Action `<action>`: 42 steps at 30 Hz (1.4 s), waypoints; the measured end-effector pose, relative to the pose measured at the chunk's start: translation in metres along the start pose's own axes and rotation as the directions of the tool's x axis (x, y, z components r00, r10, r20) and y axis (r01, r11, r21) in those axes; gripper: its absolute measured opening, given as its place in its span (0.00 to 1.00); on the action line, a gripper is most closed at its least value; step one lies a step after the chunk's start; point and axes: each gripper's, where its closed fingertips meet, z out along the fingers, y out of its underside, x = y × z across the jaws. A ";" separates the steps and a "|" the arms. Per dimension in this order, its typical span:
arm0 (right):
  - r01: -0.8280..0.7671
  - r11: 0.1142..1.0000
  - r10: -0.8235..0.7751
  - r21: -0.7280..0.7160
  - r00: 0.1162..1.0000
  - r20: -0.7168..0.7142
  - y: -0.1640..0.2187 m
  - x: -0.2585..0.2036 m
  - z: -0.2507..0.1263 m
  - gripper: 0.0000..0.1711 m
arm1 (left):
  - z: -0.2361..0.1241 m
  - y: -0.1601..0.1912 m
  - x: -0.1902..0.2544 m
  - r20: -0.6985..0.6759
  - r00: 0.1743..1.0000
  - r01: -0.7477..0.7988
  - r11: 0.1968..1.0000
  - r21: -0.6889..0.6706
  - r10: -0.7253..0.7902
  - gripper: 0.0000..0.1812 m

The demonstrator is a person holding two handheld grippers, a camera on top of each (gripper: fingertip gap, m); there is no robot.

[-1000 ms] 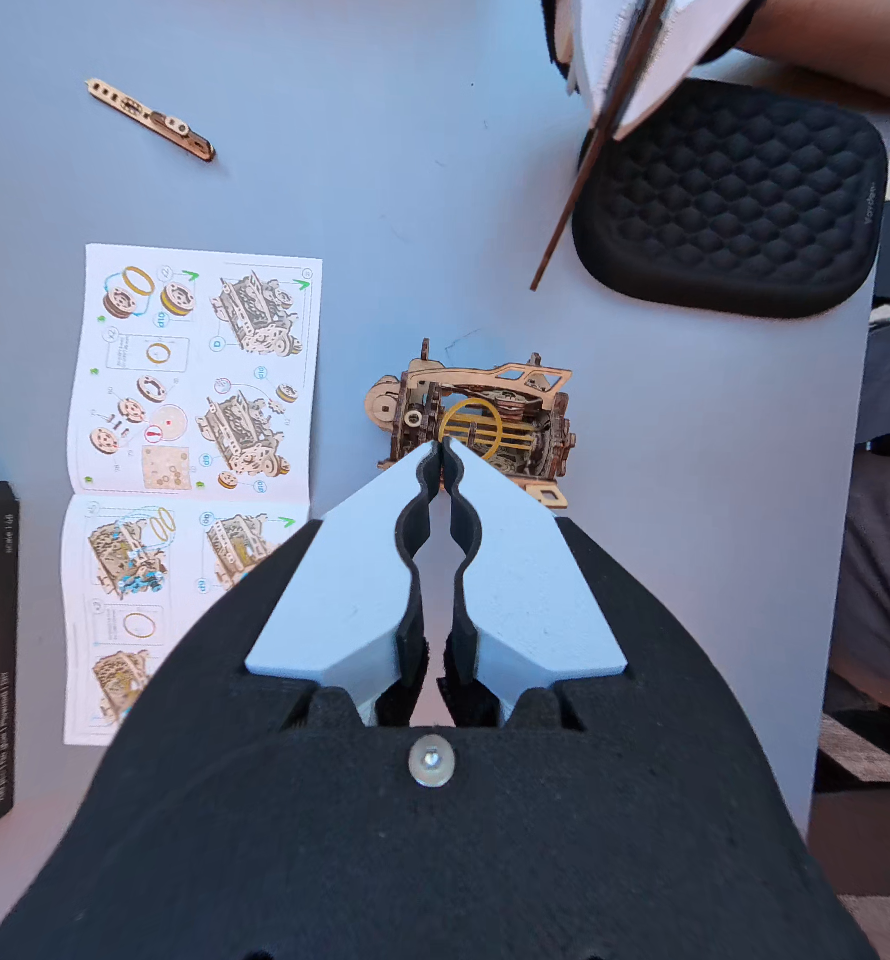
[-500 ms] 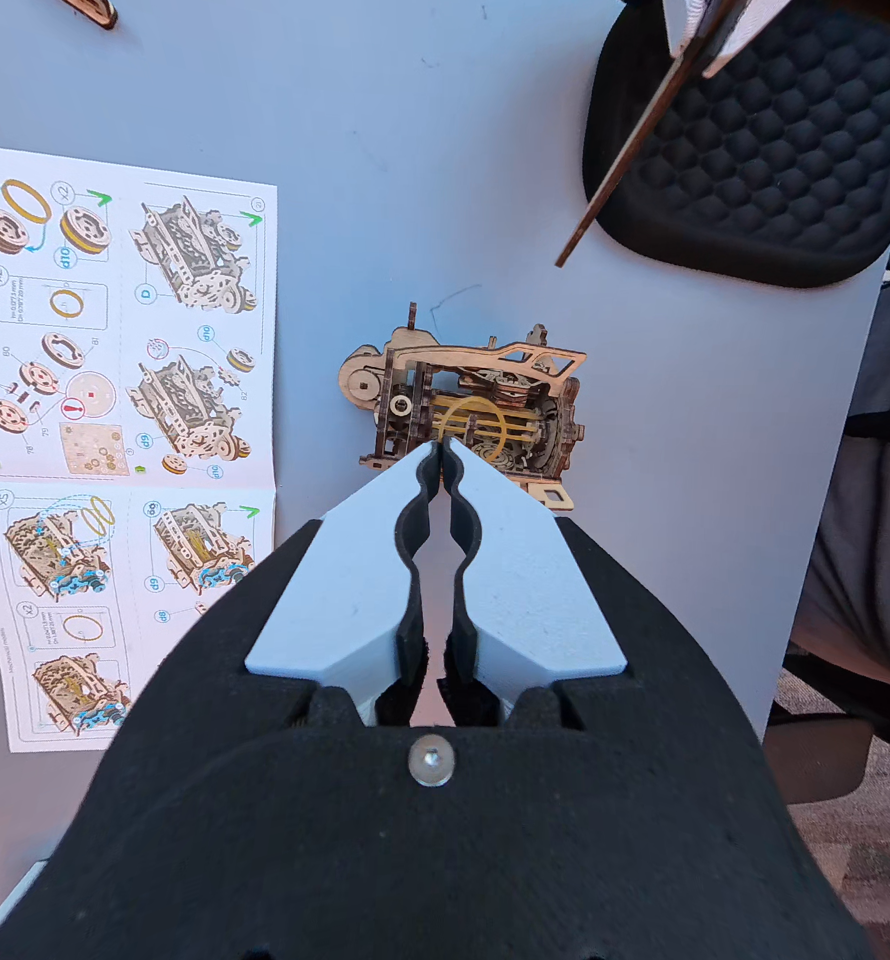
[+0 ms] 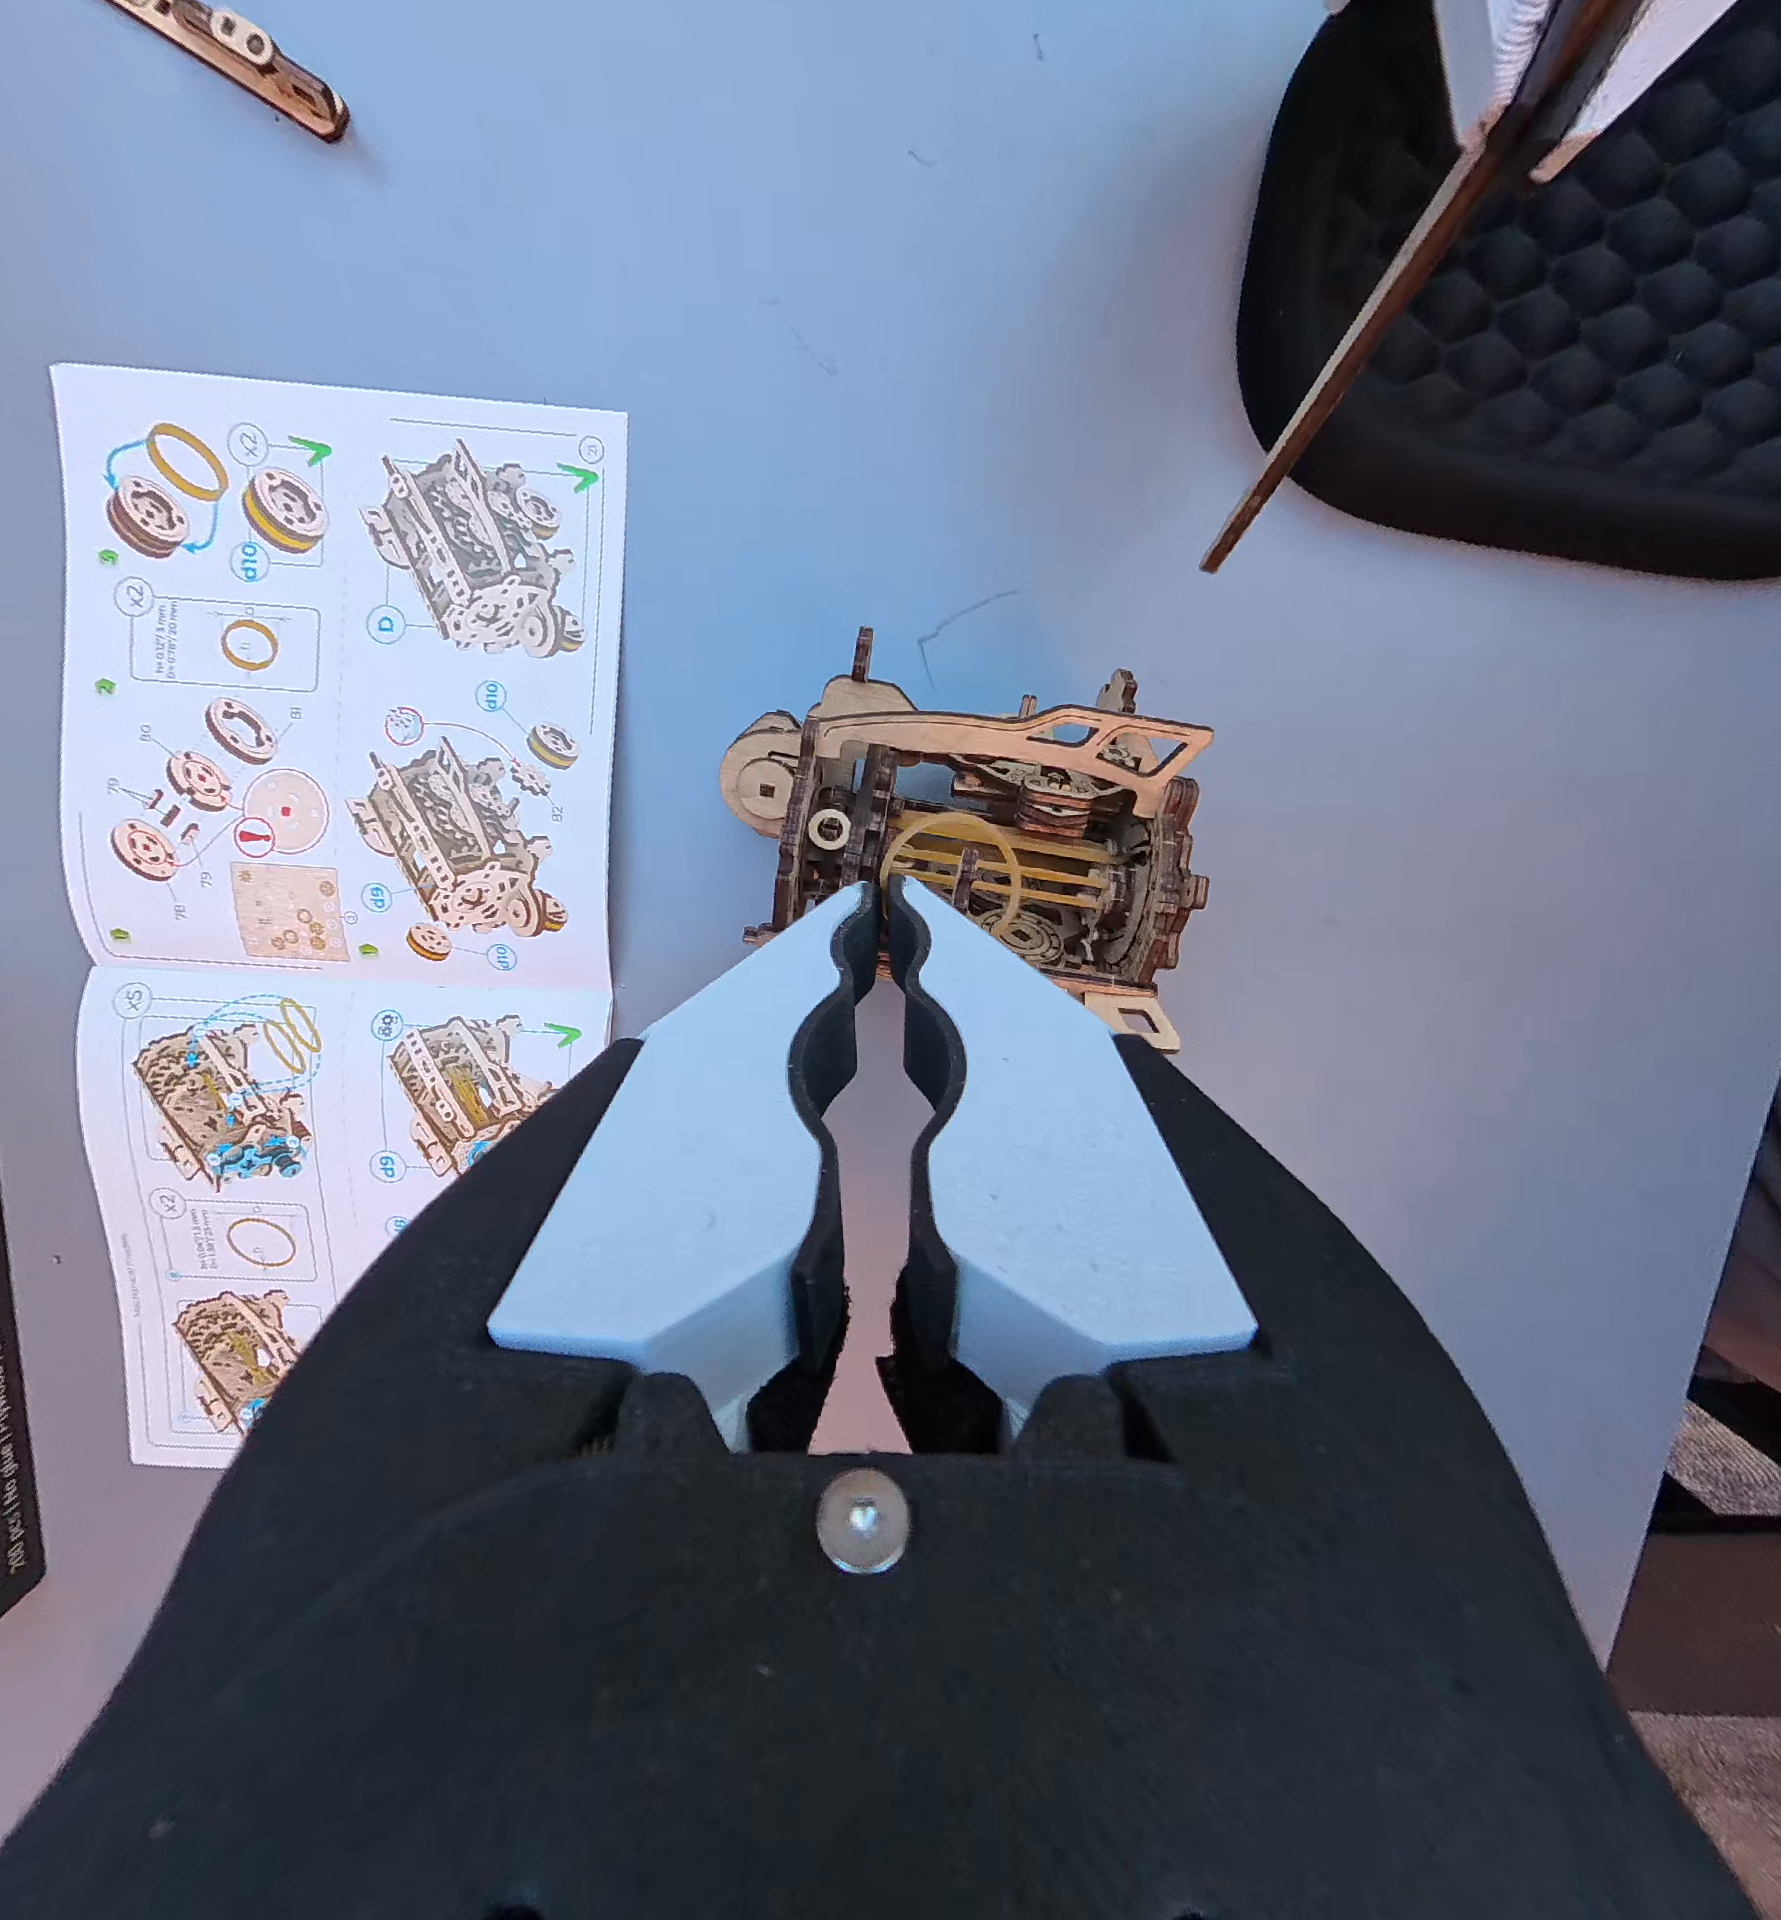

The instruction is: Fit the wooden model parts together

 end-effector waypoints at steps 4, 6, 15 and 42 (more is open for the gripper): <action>0.005 1.000 -0.005 -0.003 1.000 0.005 0.000 -0.002 0.000 0.00 | -0.003 -0.001 0.001 -0.002 1.000 0.021 0.999 0.027 -0.020 0.01; 0.004 1.000 -0.004 -0.005 1.000 0.006 0.000 -0.002 0.000 0.00 | -0.004 -0.001 0.000 0.010 1.000 0.023 0.999 0.036 -0.024 0.02; 0.022 1.000 -0.022 -0.001 1.000 0.000 -0.002 -0.002 -0.001 0.00 | -0.026 -0.001 -0.008 0.038 0.997 0.061 0.983 0.171 -0.068 0.07; 0.547 0.831 -0.530 -0.106 0.834 0.153 0.007 0.001 0.074 0.00 | -0.008 -0.017 0.019 -0.131 0.971 -0.067 0.753 0.655 0.200 0.63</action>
